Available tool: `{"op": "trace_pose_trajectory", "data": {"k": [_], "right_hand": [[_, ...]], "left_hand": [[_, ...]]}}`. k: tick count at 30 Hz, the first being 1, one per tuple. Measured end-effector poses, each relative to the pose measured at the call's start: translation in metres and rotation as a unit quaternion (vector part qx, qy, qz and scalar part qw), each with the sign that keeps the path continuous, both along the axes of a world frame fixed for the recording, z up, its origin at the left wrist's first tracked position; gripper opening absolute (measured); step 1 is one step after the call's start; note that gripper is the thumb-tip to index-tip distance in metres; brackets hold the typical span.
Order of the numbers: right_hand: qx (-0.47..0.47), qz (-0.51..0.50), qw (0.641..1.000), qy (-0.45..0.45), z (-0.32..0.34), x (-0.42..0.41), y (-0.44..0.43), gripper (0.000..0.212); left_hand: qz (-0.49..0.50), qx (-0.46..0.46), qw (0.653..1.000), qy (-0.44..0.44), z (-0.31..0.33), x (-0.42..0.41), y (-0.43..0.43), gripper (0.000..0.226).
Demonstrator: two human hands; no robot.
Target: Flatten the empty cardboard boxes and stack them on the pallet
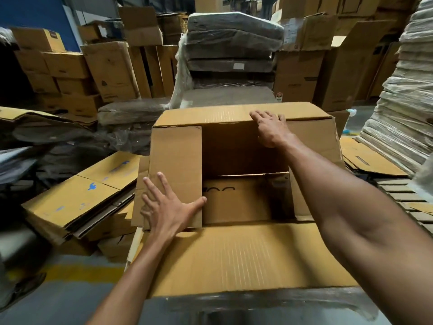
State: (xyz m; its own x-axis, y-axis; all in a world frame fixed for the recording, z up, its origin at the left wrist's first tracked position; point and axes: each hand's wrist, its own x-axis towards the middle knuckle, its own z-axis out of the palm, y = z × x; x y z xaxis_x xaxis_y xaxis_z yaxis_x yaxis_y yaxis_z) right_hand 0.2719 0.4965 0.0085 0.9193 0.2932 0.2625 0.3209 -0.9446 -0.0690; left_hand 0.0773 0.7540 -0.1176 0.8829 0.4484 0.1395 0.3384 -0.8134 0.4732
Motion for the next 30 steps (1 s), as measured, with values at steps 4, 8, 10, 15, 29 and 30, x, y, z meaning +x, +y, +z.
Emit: {"op": "trace_pose_trajectory", "data": {"k": [4,8,10,15,29,30], "right_hand": [[0.008,0.0,0.999,-0.032,0.0,-0.011,-0.003,0.076],[0.022,0.002,0.996,-0.084,-0.016,-0.038,-0.01,0.072],[0.016,0.011,0.997,-0.071,-0.029,-0.054,-0.018,0.057],[-0.152,-0.004,0.988,-0.038,-0.051,-0.094,-0.041,0.015],[-0.255,-0.301,0.918,-0.045,-0.024,-0.136,-0.115,0.035],[-0.264,-0.311,0.912,-0.05,-0.031,-0.139,-0.125,0.049]], "left_hand": [[-0.026,-0.036,0.999,0.005,0.032,0.014,0.008,0.134],[-0.031,-0.061,0.998,0.001,0.047,0.029,0.015,0.135],[-0.032,-0.065,0.997,0.003,0.048,0.034,0.016,0.136],[-0.029,-0.08,0.996,0.003,0.048,0.038,0.015,0.145],[-0.04,-0.11,0.993,-0.006,0.057,0.022,0.007,0.144],[-0.042,-0.113,0.993,-0.004,0.057,0.02,0.006,0.144]]}}
